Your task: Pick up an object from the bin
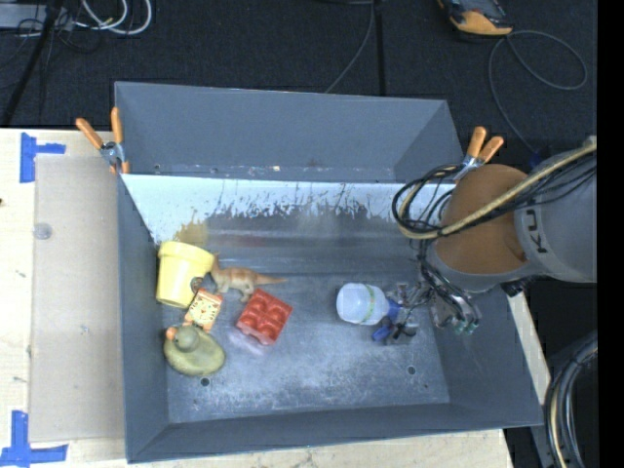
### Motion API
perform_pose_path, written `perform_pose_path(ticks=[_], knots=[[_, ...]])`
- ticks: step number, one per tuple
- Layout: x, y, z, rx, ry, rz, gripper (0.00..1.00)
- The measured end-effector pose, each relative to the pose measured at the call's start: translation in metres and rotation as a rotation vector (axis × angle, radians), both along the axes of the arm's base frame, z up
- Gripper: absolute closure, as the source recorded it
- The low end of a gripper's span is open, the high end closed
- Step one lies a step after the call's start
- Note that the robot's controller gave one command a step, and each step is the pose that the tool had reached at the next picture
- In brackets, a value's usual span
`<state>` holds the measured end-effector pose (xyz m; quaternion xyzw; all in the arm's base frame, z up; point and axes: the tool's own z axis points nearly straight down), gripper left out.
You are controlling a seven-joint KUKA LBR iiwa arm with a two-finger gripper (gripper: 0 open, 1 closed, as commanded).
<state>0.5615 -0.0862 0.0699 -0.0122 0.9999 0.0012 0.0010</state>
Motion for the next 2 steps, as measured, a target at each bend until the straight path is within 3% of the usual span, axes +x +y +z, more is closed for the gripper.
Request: perform_pose_path(ticks=[1, 2], knots=[[0.000, 0.000, 0.000, 0.000, 0.000, 0.002, 1.00], [0.012, -0.006, 0.120, 0.000, 0.000, -0.115, 1.00]])
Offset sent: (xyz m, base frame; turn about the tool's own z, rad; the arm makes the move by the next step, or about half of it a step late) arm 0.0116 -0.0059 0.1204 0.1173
